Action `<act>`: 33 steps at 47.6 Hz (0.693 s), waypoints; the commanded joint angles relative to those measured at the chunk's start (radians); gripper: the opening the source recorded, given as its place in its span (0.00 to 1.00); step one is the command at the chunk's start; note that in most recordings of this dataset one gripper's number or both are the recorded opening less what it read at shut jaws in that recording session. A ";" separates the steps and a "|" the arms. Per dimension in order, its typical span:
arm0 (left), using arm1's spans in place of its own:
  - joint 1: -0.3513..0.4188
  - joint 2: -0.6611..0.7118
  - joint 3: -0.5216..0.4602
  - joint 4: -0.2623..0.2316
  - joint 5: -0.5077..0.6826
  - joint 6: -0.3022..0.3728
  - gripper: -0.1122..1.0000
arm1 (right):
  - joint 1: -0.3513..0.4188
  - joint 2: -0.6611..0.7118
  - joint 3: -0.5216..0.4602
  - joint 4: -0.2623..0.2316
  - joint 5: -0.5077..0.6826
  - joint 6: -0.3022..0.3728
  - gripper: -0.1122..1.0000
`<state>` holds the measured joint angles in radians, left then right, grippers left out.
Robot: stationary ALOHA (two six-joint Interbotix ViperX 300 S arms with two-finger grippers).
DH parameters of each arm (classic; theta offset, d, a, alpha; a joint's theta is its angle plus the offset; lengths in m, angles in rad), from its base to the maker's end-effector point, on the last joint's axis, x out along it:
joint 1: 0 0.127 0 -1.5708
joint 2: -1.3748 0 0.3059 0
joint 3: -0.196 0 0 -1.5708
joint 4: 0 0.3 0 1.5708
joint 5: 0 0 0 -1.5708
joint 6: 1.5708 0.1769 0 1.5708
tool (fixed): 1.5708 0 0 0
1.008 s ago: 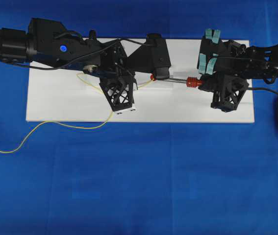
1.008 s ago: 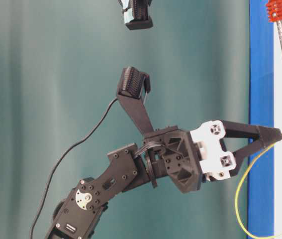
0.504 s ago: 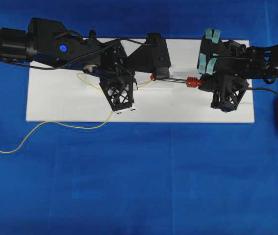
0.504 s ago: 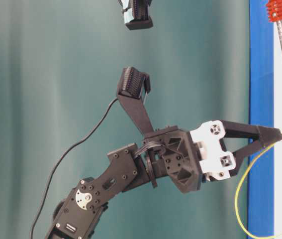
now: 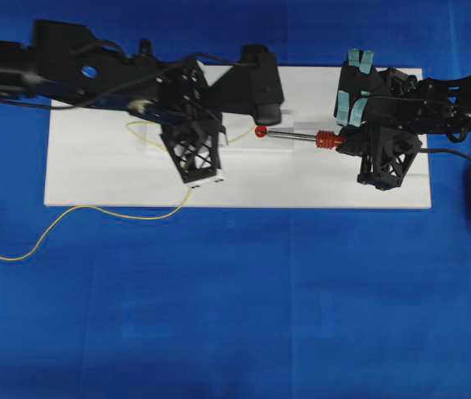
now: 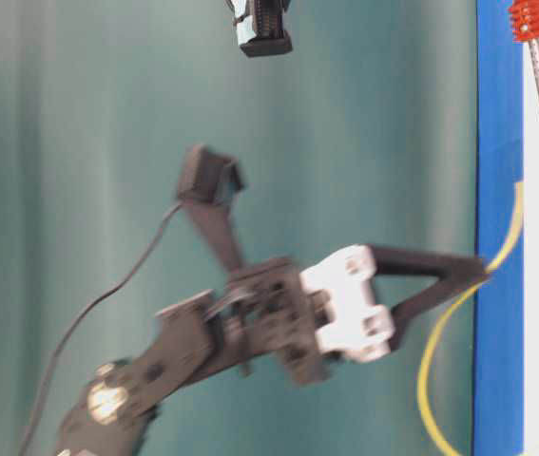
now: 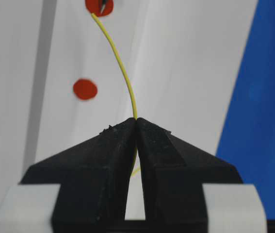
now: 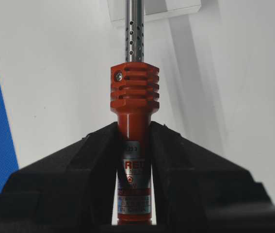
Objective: Touch the tip of the soldering iron to the tip of the solder at the mark.
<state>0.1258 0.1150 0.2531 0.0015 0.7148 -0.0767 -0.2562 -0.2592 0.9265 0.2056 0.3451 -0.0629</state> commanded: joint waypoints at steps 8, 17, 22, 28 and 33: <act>0.002 -0.169 0.074 0.002 0.020 -0.012 0.12 | -0.003 -0.018 -0.014 -0.002 -0.003 0.000 0.16; 0.002 -0.252 0.158 0.002 -0.032 -0.020 0.12 | -0.003 -0.018 -0.015 0.000 -0.003 0.000 0.16; 0.000 -0.276 0.196 0.002 -0.058 -0.035 0.12 | -0.003 -0.018 -0.015 0.000 -0.003 0.000 0.16; 0.000 -0.291 0.221 0.002 -0.060 -0.054 0.12 | -0.002 -0.043 -0.014 -0.002 -0.002 0.000 0.16; 0.000 -0.307 0.236 0.002 -0.064 -0.055 0.12 | -0.003 -0.103 -0.003 -0.002 0.006 0.000 0.16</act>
<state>0.1258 -0.1595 0.4924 0.0000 0.6596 -0.1304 -0.2562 -0.3068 0.9281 0.2056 0.3482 -0.0629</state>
